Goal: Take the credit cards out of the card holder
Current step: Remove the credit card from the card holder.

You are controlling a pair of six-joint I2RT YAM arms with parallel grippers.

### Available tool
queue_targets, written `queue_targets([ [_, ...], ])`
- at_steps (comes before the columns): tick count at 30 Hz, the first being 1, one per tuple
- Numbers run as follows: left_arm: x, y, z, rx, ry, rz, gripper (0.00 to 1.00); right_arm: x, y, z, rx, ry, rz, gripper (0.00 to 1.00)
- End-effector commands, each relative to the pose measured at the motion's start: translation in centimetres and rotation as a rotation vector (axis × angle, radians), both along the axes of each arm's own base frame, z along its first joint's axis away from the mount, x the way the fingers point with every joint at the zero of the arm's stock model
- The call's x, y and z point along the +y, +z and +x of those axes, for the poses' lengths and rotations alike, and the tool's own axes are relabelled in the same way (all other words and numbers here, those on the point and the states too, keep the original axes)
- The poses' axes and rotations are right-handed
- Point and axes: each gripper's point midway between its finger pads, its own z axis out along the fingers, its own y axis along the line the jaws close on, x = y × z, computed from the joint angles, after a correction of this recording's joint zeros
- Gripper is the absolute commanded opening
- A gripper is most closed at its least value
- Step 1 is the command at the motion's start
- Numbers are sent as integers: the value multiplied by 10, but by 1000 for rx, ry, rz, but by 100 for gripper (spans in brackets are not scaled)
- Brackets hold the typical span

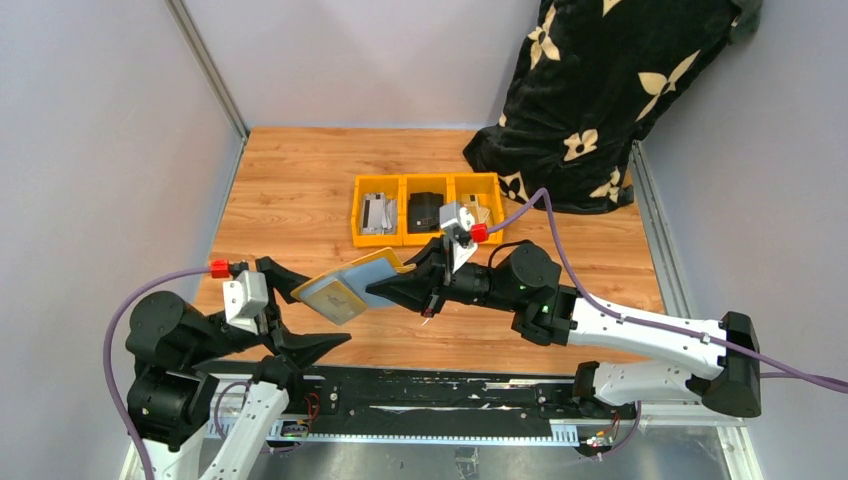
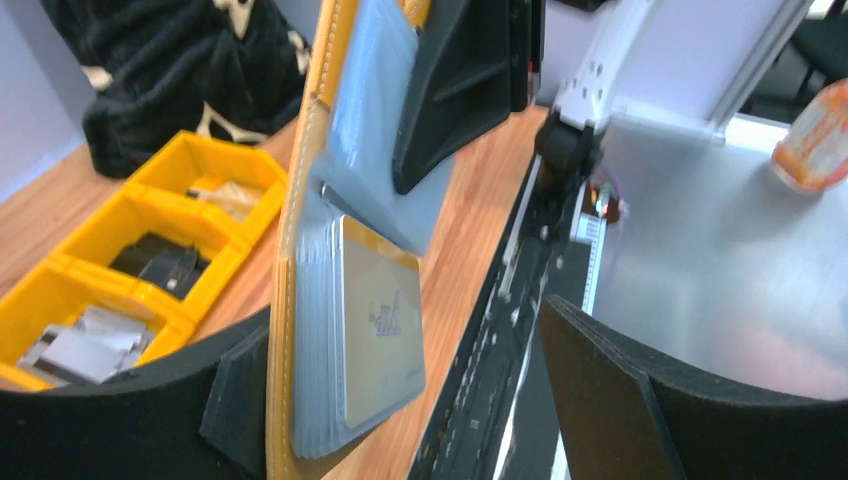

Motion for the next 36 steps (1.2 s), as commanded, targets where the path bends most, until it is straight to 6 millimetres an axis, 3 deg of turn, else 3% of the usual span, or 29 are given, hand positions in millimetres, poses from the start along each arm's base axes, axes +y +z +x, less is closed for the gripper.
queue_targets([
  [1,-3,35,-2,-17,11,-144,81,-29,72,-13,51,35,318,0],
  [5,-7,38,5,88,7,-171,73,-34,77,-14,82,44,388,0],
  [12,-10,65,1,132,-19,-281,66,-43,74,-7,172,16,477,0],
  [21,-14,71,8,238,-38,-321,52,-41,80,-7,271,54,574,0],
  [31,-18,69,11,272,-90,-309,9,-31,72,-3,306,41,577,0],
  [33,-19,67,10,284,-104,-294,1,-25,63,1,327,29,550,9],
  [36,-20,62,12,295,-114,-257,0,-21,52,6,345,42,495,28],
])
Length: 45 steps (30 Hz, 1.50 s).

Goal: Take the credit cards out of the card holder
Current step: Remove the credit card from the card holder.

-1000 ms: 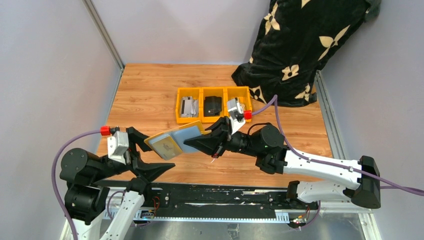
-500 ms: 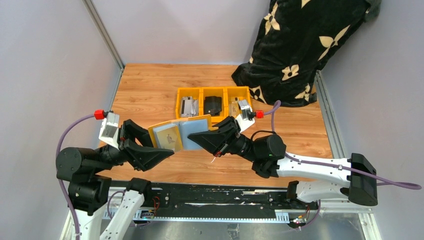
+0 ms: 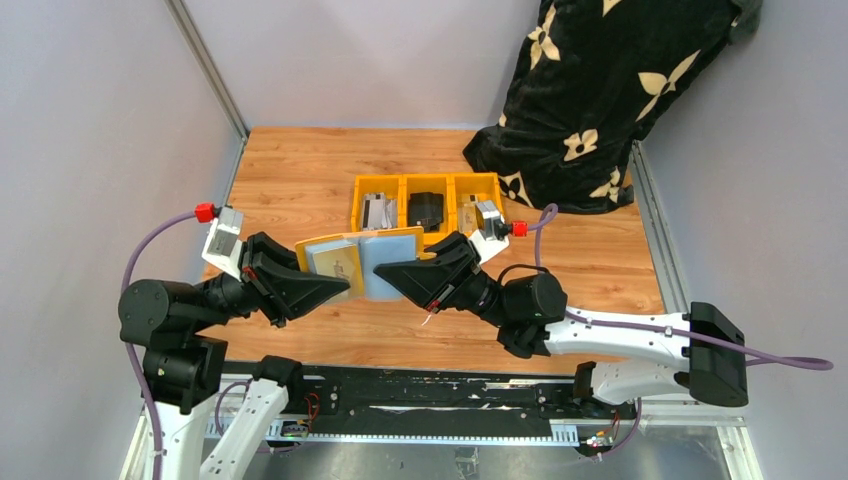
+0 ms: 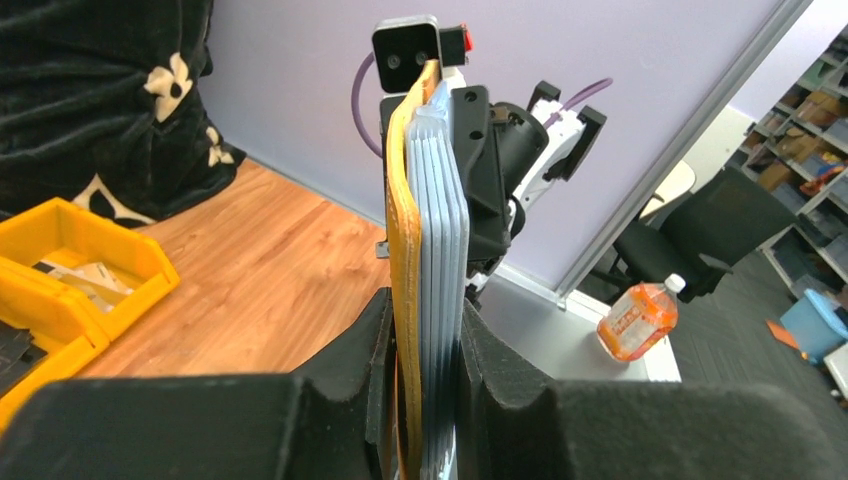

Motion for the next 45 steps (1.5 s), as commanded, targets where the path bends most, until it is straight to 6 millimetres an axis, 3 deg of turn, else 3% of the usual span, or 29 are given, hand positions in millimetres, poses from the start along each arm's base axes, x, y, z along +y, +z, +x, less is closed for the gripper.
queue_targets([
  [1,-3,-9,-5,-9,-64,75,0,2,-9,10,24,24,-44,31],
  [4,2,-19,-3,-66,-21,162,0,1,-22,17,-15,34,-168,42],
  [7,5,-27,-4,-72,-12,228,0,-3,-34,21,-62,14,-292,45],
  [11,6,-42,-2,-8,-33,280,0,-10,-38,20,-112,45,-376,36],
  [14,6,-50,0,30,-44,302,0,-7,-36,8,-174,134,-420,30],
  [22,8,-53,5,34,-18,314,0,3,-45,-12,-221,294,-525,9],
  [25,8,-55,6,33,-15,317,0,2,-51,-16,-228,319,-560,8],
  [28,9,-56,5,21,-7,329,0,1,-57,-16,-241,316,-608,20],
  [32,10,-57,5,19,-3,339,0,0,-62,-16,-252,319,-645,24],
  [37,11,-57,5,18,0,340,0,-1,-63,-21,-259,350,-652,1],
  [40,10,-58,5,25,-2,340,0,-1,-58,-25,-264,372,-623,0],
  [45,6,-73,0,106,-71,327,36,-4,-37,-22,-265,324,-492,0],
])
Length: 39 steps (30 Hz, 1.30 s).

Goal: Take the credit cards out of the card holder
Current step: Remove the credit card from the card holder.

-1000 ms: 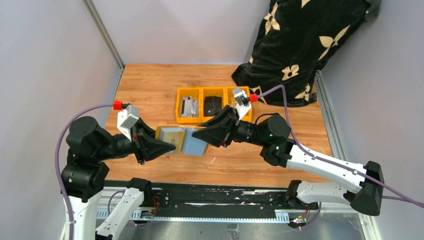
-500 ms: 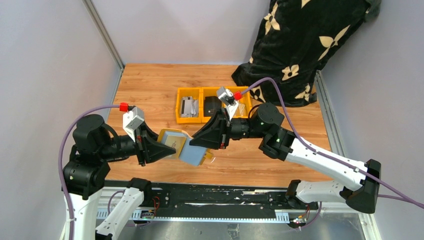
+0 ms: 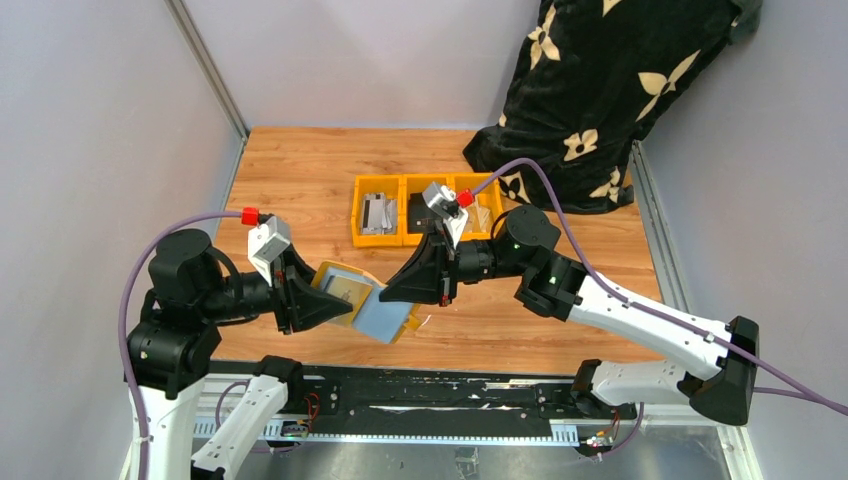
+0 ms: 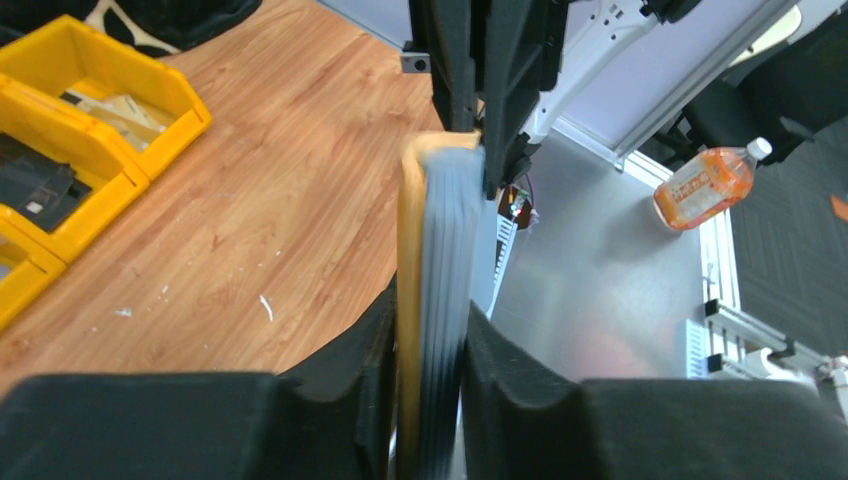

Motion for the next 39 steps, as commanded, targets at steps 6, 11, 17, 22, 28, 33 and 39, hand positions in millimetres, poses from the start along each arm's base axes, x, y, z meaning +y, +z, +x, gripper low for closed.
queue_targets([
  [6,-5,-8,-13,50,-96,-31,42,-9,22,-6,10,0,153,0],
  [11,-8,-4,-24,69,-162,-55,31,-12,21,-1,-3,-43,144,0],
  [17,-9,-4,-26,130,-186,-70,5,-13,8,10,-12,-108,85,6],
  [22,-7,-8,-9,123,-83,-40,0,-15,4,34,-5,-251,17,45],
  [28,13,-24,38,63,209,62,0,-47,39,60,39,-486,86,58],
  [33,28,-37,61,49,356,124,0,-28,34,39,164,-367,127,55],
  [39,20,-31,54,77,291,92,0,15,2,29,333,-239,82,51],
])
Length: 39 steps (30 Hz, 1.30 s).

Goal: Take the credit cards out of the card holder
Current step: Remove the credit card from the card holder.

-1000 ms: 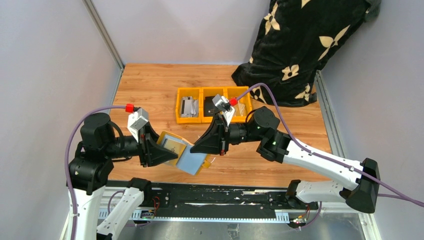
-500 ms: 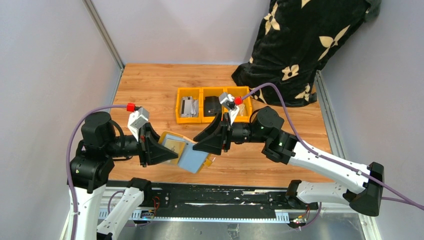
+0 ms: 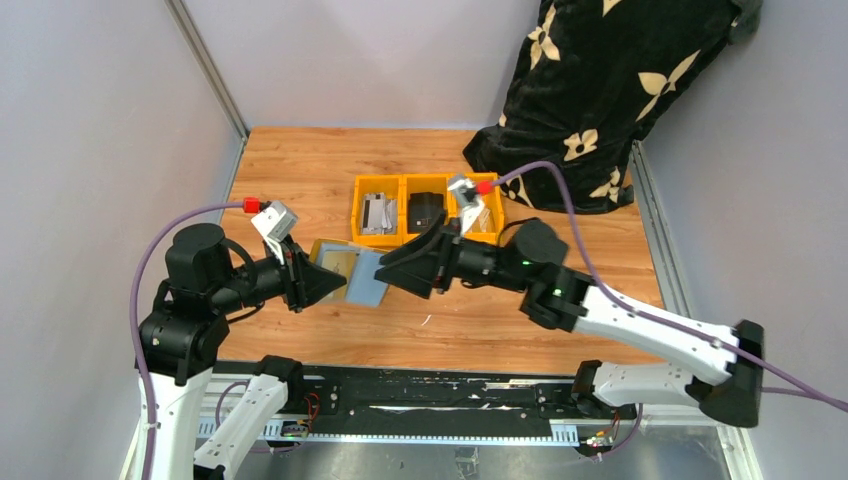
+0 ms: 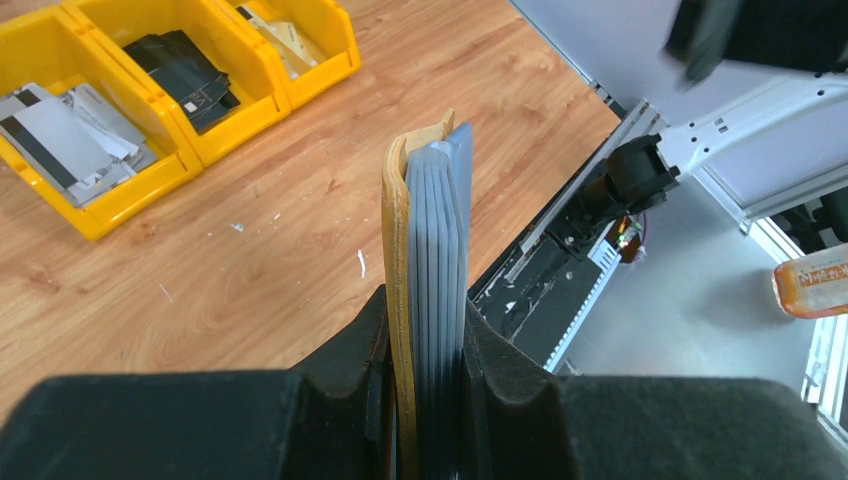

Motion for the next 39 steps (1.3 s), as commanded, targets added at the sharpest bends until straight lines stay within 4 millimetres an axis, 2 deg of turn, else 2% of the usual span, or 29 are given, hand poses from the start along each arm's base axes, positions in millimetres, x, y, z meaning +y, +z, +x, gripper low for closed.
queue_targets([
  [1,-5,9,-4,-9,-40,-27,0,30,-34,-3,172,84,-16,51],
  [8,-16,22,-29,-28,-172,-79,0,47,-50,3,235,99,-9,51],
  [14,-19,19,-33,-9,-213,-92,0,56,-49,5,266,120,20,51],
  [20,-24,25,-50,-11,-306,-127,1,59,-54,13,287,89,19,50],
  [26,-28,30,-65,-3,-385,-158,14,61,-53,17,260,37,-8,45],
  [30,-30,31,-77,27,-459,-191,29,64,-53,18,253,20,-19,34],
  [34,-31,39,-95,22,-558,-226,42,61,-54,20,255,-6,-11,28],
  [39,-30,44,-108,19,-612,-247,47,55,-55,23,252,-34,-6,22],
])
